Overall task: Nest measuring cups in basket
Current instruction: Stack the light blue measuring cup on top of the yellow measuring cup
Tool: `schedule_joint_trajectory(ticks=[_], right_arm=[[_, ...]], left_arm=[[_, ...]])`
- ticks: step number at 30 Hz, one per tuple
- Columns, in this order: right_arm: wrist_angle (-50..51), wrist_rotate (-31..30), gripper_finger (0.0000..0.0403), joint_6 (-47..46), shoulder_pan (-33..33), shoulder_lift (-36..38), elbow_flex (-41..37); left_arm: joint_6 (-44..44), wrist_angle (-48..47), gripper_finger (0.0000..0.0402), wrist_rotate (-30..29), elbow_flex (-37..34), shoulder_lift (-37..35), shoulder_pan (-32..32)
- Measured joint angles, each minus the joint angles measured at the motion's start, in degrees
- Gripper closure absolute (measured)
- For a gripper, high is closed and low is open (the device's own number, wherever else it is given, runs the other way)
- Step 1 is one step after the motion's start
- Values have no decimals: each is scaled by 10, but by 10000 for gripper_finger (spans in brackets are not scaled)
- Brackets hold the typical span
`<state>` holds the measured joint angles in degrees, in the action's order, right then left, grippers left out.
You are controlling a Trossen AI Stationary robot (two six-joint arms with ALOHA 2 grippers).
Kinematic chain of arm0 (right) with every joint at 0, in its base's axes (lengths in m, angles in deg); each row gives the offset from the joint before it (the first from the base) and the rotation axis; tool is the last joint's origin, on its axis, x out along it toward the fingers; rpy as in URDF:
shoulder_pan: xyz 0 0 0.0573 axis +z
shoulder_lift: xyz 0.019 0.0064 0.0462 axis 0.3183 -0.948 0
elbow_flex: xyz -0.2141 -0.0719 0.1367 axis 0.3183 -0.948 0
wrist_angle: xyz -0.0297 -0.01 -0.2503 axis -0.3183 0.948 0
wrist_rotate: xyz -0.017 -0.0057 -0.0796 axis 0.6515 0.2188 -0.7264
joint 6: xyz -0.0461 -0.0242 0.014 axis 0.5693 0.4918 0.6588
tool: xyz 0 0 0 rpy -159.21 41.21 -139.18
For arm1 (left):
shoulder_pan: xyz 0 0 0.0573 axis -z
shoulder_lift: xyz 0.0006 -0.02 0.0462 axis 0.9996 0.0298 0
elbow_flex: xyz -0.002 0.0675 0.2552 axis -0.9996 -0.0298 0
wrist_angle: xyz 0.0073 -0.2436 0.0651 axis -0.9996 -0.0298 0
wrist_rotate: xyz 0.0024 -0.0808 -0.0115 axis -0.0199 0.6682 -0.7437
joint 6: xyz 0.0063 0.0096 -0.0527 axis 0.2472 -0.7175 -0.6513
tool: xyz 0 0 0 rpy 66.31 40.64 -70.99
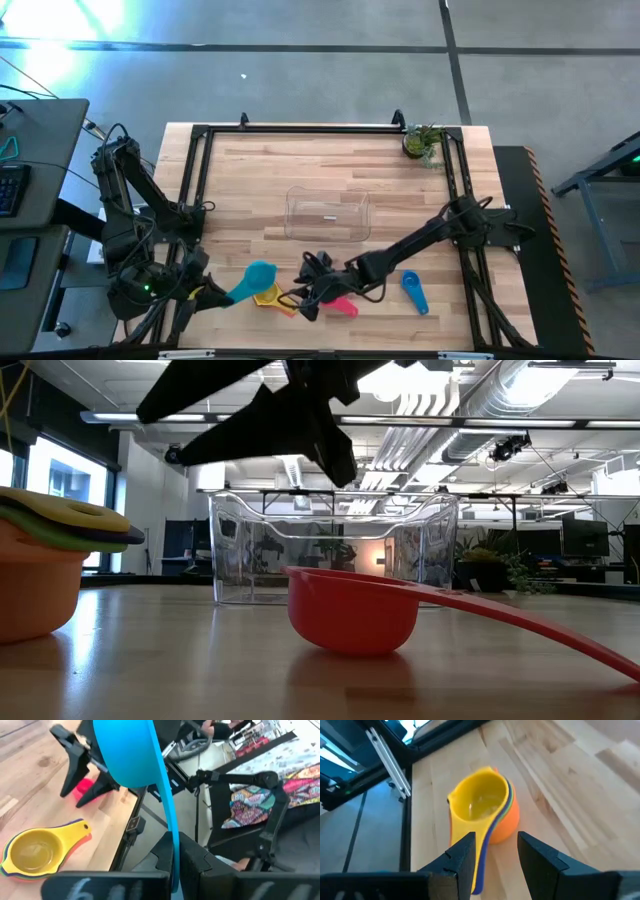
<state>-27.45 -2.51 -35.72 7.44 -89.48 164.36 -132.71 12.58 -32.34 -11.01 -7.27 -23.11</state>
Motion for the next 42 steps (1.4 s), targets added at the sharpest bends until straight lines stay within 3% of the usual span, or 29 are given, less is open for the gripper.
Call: schedule_joint_trajectory(ticks=[12,36,42], right_arm=[[4,2,265,-36,7,-50,0],[-35,47,265,-47,12,-62,1],[3,75,265,-22,11,-90,63]], left_arm=[[-11,0,398,-4,0,0,0],[-14,0,398,-4,0,0,-1],[-16,0,398,-4,0,0,-1]])
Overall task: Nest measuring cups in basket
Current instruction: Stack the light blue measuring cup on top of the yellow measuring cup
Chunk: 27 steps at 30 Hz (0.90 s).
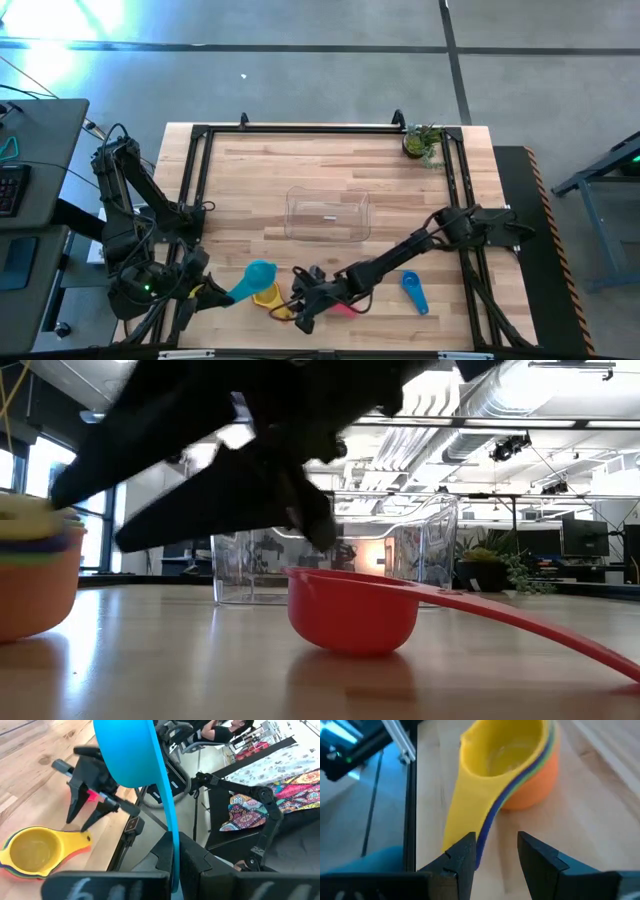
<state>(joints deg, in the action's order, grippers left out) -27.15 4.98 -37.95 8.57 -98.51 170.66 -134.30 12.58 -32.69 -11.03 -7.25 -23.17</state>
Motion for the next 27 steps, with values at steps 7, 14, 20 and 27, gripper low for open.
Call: schedule_joint_trajectory(ticks=[7,14,20,27], right_arm=[[159,-26,265,49,1,-36,135],[221,-49,265,64,3,-37,200],[252,-55,265,36,3,-39,198],[254,-59,265,20,3,-59,198]], left_arm=[[-5,3,398,1,0,0,0],[-4,4,398,1,0,0,0],[-4,4,398,2,0,0,0],[-4,4,398,4,0,0,0]])
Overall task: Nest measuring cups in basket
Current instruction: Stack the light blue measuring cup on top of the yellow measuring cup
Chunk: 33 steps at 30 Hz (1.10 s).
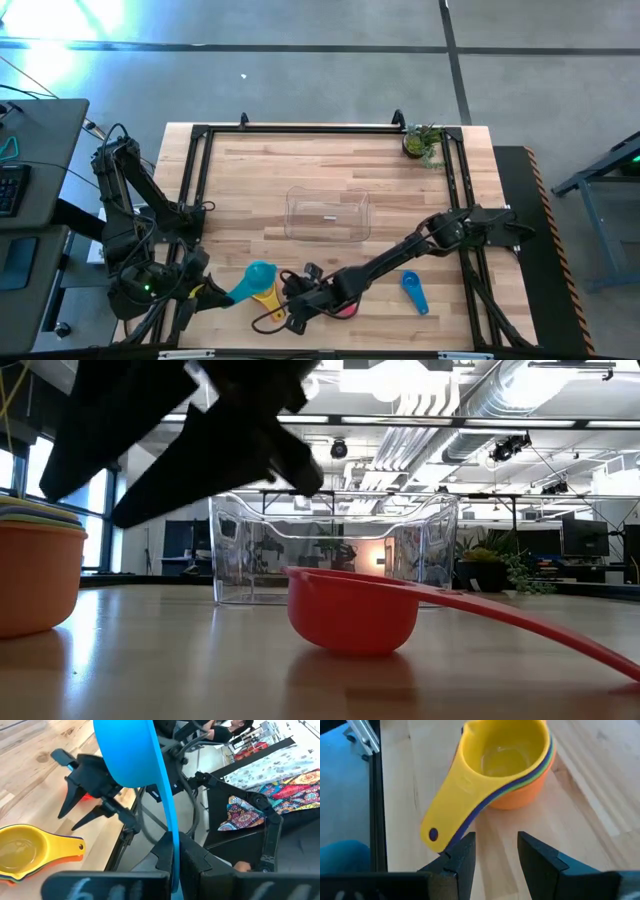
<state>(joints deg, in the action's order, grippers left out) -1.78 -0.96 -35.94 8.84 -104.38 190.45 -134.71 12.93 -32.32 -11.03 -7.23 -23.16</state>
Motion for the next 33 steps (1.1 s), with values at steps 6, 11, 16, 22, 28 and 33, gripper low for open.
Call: schedule_joint_trajectory(ticks=[6,11,16,22,28,33], right_arm=[[3,4,265,-19,0,-12,0],[-11,1,265,-19,0,-12,0],[-19,12,265,-21,0,-22,-1],[-43,25,265,-29,0,-28,-1],[-69,31,265,-19,0,-30,2],[-78,35,265,-18,0,-30,2]], left_arm=[[0,0,398,0,0,0,0],[0,0,398,0,0,0,0],[2,0,398,0,0,0,0],[0,0,398,0,0,0,0],[0,0,398,0,0,0,0],[-12,0,398,0,0,0,0]])
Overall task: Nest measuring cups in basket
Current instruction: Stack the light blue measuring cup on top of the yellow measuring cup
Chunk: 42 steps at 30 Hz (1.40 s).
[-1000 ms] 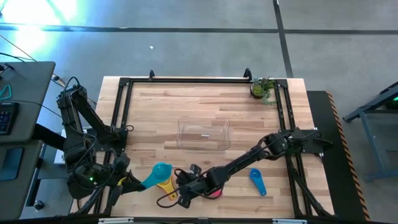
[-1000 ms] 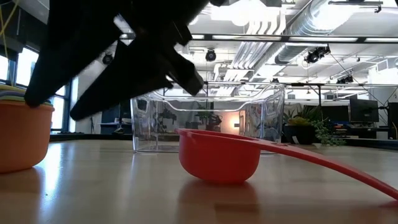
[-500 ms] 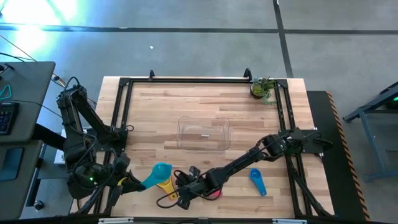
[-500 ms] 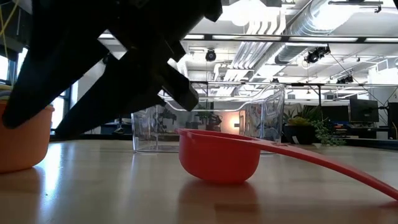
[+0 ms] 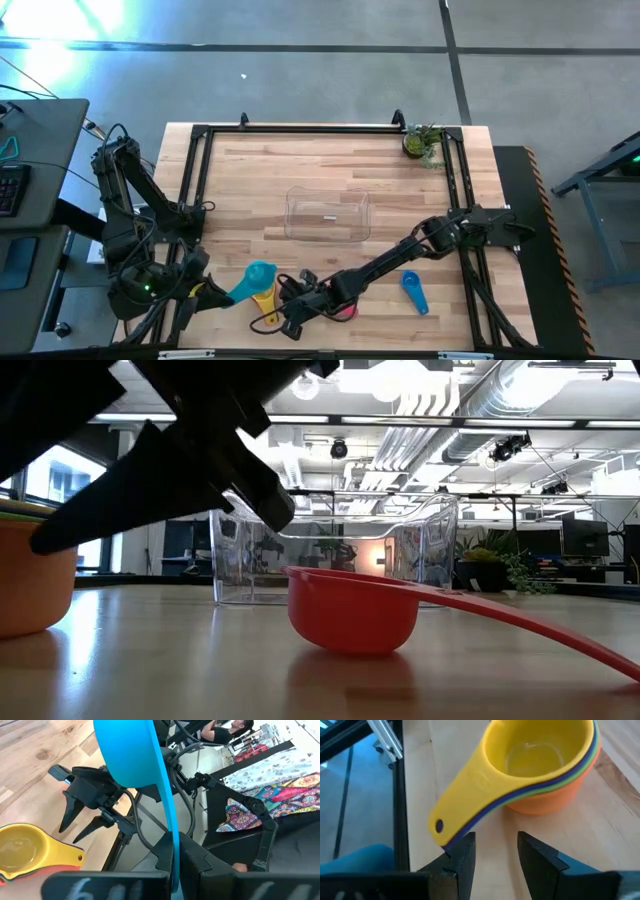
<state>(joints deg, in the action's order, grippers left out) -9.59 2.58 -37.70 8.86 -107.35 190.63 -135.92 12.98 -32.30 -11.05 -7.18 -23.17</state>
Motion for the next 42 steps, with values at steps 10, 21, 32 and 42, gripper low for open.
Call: schedule_joint_trajectory(ticks=[10,21,32,42], right_arm=[[36,13,265,57,-1,11,0],[183,4,265,158,-2,120,0],[302,-35,265,277,-36,261,0],[315,-101,265,323,-90,373,0]], left_arm=[[-74,1,398,-20,0,33,2],[-164,1,398,-114,0,102,13],[-337,13,398,-274,0,199,23],[-373,121,398,-373,0,293,-11]])
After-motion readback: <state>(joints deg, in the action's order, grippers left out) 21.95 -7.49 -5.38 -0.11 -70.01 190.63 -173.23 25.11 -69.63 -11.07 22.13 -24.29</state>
